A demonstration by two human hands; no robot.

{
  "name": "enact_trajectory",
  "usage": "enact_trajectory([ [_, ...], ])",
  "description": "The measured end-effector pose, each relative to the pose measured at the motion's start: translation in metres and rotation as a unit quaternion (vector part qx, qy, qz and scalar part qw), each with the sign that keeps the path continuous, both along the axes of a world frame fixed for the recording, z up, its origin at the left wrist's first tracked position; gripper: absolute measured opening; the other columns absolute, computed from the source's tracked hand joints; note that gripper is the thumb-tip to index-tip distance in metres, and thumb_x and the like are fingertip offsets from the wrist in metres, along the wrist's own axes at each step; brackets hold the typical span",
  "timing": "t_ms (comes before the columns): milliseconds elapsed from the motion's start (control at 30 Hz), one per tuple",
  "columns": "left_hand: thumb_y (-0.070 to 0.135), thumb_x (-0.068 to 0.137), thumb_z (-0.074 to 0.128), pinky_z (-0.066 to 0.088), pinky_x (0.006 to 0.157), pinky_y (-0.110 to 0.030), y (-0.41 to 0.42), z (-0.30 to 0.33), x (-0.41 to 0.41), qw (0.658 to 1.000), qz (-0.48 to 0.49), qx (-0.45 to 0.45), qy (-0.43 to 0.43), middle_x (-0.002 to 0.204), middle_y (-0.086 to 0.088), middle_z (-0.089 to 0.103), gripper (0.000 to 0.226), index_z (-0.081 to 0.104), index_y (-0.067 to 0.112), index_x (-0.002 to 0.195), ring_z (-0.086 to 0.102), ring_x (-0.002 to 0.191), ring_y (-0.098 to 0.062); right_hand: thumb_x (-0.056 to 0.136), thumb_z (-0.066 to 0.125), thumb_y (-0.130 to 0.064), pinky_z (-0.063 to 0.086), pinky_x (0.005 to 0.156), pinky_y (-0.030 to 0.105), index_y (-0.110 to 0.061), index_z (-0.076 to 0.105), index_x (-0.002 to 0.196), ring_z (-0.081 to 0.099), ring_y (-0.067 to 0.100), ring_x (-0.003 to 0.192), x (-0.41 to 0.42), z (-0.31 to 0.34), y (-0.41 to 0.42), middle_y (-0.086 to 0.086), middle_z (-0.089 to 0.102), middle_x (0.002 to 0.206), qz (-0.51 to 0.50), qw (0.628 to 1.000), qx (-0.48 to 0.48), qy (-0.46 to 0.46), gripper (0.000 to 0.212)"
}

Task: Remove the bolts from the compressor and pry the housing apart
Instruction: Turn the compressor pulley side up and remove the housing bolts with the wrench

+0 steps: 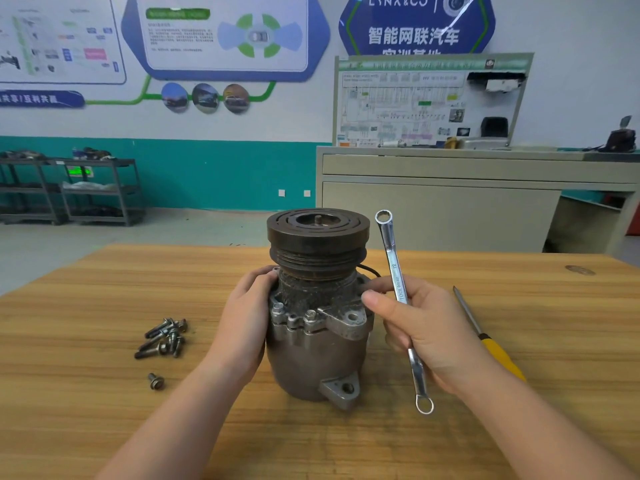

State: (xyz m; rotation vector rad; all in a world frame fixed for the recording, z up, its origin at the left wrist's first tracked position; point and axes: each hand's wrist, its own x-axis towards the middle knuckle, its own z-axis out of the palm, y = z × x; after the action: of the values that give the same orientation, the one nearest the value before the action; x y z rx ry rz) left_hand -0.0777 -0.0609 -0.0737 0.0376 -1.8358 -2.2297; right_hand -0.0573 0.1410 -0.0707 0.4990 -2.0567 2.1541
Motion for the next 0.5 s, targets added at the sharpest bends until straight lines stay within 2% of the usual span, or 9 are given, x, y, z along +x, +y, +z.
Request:
enact_trajectory([
  [100,0.016,0.098,0.046,0.049,0.067,-0.024,0.0002,0.0004,0.0006,1.0,-0.006,-0.011,0.007,0.083,0.009,0.074,0.023,0.068,0.018,0.102,0.069,0.078,0.001,0.082,0.069,-0.014,0.029,0.037,0.018,-0.01,0.067,0.085,0.031,0.008,0.033,0.0012,-0.0013,-0.002,-0.003,0.039,0.04,-0.003,1.0,-0.004,0.004,0.006],
  [167,0.016,0.099,0.045,0.049,0.067,-0.024,0.0009,0.0019,0.0018,1.0,-0.008,-0.013,0.008,0.08,0.011,0.074,0.023,0.067,0.017,0.102,0.068,0.075,0.002,0.089,0.061,-0.01,0.028,0.038,0.019,-0.012,0.072,0.086,0.03,0.01,0.032,0.0012,-0.003,-0.0009,-0.001,0.036,0.037,0.011,1.0,-0.02,-0.01,0.012],
  [233,0.014,0.099,0.043,0.051,0.064,-0.018,0.0017,0.003,0.003,0.999,-0.005,-0.03,0.016,0.076,0.015,0.073,0.023,0.066,0.016,0.102,0.067,0.073,0.005,0.084,0.065,-0.017,0.028,0.038,0.019,-0.012,0.073,0.087,0.029,0.01,0.032,0.0013,-0.002,-0.0022,-0.001,0.035,0.037,0.012,1.0,-0.027,-0.01,0.01],
  [267,0.014,0.099,0.043,0.051,0.064,-0.018,0.002,0.0033,0.0037,0.999,-0.002,-0.03,0.016,0.076,0.015,0.073,0.023,0.066,0.016,0.102,0.067,0.076,0.004,0.076,0.071,-0.026,0.028,0.038,0.018,-0.013,0.071,0.087,0.029,0.009,0.032,0.0007,-0.0018,-0.0023,-0.003,0.035,0.038,0.008,1.0,-0.026,-0.002,0.017],
  [333,0.015,0.098,0.045,0.05,0.07,-0.026,0.0025,0.0042,0.0049,1.0,-0.006,-0.009,0.005,0.08,0.009,0.074,0.022,0.067,0.018,0.1,0.068,0.083,-0.003,0.061,0.076,-0.037,0.028,0.037,0.019,-0.016,0.067,0.082,0.031,0.008,0.033,-0.0011,-0.0024,-0.002,-0.005,0.038,0.041,-0.016,1.0,-0.024,0.01,0.031],
  [433,0.016,0.098,0.045,0.049,0.071,-0.028,0.0028,0.0056,0.0054,1.0,-0.007,-0.011,0.003,0.079,0.009,0.074,0.022,0.067,0.018,0.1,0.069,0.076,-0.001,0.07,0.08,-0.029,0.029,0.037,0.019,-0.019,0.069,0.076,0.031,0.008,0.032,-0.0029,-0.0051,-0.0004,-0.005,0.039,0.039,-0.018,0.999,-0.027,0.017,0.015],
  [500,0.017,0.098,0.045,0.05,0.075,-0.031,0.003,0.0049,0.0052,1.0,-0.008,-0.006,0.0,0.082,0.006,0.075,0.022,0.067,0.02,0.099,0.069,0.081,-0.004,0.074,0.076,-0.025,0.03,0.037,0.018,-0.016,0.072,0.08,0.031,0.007,0.031,-0.003,-0.0053,0.0004,-0.005,0.039,0.038,-0.014,0.999,-0.024,0.018,0.012],
])
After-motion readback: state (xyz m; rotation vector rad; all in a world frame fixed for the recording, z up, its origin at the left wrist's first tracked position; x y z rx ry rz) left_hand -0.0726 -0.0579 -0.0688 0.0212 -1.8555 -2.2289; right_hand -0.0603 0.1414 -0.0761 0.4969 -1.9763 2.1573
